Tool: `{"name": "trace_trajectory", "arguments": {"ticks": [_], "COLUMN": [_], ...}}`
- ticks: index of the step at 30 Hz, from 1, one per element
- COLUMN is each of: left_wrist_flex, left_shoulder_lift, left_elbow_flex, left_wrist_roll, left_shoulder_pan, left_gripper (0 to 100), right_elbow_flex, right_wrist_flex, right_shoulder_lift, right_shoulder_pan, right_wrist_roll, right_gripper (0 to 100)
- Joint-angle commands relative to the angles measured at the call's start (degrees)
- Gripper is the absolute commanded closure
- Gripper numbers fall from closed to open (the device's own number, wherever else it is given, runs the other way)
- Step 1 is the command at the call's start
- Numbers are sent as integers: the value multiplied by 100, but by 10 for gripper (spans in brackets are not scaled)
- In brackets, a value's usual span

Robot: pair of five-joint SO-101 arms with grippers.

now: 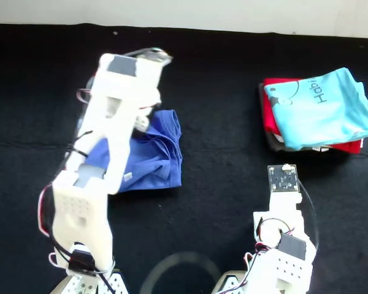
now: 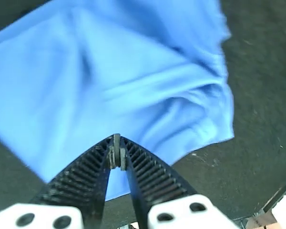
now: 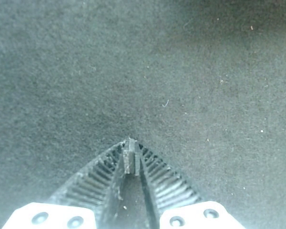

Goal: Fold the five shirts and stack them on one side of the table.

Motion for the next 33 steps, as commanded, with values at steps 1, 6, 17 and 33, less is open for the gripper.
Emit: {"name": "trace_trajectory", "arguments": {"ticks": [1, 6, 17, 33], "left_wrist_flex": [62, 53, -281, -589], "left_shoulder_lift": [-101, -101, 365, 1086], "left_elbow_flex": [-207, -198, -171, -171], "left_wrist_roll": [26, 26, 18, -360], "left_shoulder_pan": [-330, -444, -444, -400], "left_gripper": [991, 991, 991, 991], "right_elbow_flex": [330, 330, 330, 330], "right_wrist_flex": [-92, -92, -92, -92], "right_shoulder_lift": [-57, -57, -57, -57], "right_shoulder_pan": [84, 84, 84, 84], "right_wrist_roll": [-53, -53, -53, -53], "right_gripper": [991, 991, 991, 991]}}
